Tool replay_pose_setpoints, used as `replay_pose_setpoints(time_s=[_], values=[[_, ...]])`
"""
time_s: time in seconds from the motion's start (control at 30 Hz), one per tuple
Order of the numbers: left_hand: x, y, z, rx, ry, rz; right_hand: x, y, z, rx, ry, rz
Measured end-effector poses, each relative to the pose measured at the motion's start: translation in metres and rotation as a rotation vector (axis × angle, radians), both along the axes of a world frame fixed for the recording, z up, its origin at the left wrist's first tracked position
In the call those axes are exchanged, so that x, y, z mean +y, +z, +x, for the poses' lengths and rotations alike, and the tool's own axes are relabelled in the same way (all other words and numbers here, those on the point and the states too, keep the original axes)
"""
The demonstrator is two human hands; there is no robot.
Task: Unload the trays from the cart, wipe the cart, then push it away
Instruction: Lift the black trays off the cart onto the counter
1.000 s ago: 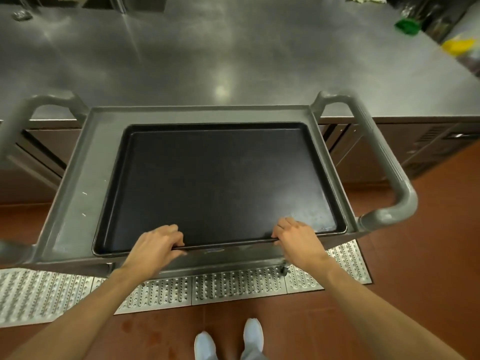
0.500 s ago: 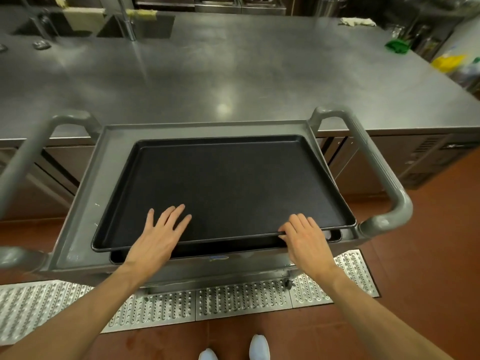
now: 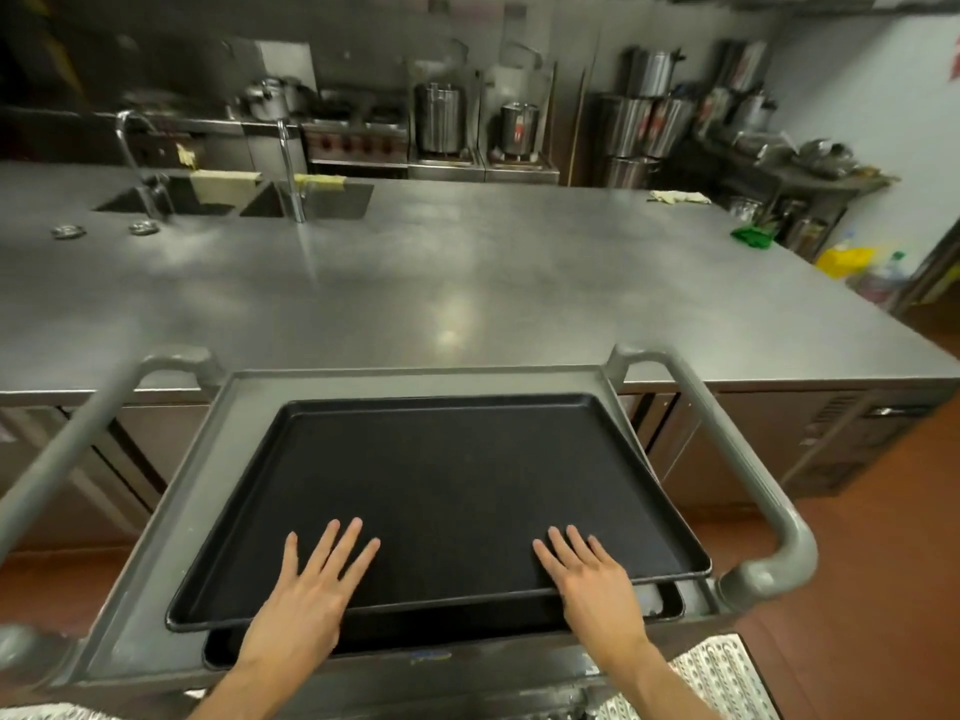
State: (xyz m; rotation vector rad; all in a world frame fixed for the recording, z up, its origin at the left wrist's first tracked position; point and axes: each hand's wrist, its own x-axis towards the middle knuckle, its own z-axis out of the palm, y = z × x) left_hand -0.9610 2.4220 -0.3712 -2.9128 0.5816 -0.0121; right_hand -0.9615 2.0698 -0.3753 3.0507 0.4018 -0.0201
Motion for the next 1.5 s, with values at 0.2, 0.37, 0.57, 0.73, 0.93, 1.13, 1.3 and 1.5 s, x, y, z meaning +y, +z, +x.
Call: replay_pose_setpoints(time_s=[0.2,0.37,0.57,0.73,0.93,1.13,1.3,1.5], values=[[0.005,0.014,-0.006,-0.021,-0.044,-0.083,0.008,0.007,-0.007,-0.105,0.010,0.050],[0.011,0.040,-0.005,-0.163,-0.070,-0.099,0.012,0.027,-0.006,-0.152,-0.001,0.060],[0.019,0.074,-0.009,-0.275,-0.138,-0.138,0.022,0.052,-0.024,-0.257,-0.002,0.097],[0.014,0.114,-0.009,-0.307,-0.185,-0.160,0.013,0.092,-0.040,-0.388,-0.024,0.133],[-0.029,0.173,-0.024,-0.475,-0.248,-0.243,-0.031,0.160,-0.068,-0.514,-0.040,0.132],[-0.114,0.216,-0.068,-0.716,-0.359,-0.287,-0.115,0.202,-0.122,-0.662,-0.027,0.132],[-0.201,0.223,-0.104,-0.775,-0.389,-0.310,-0.204,0.219,-0.177,-0.715,-0.052,0.102],[-0.312,0.223,-0.121,-0.774,-0.473,-0.376,-0.305,0.219,-0.212,-0.753,-0.140,0.023]])
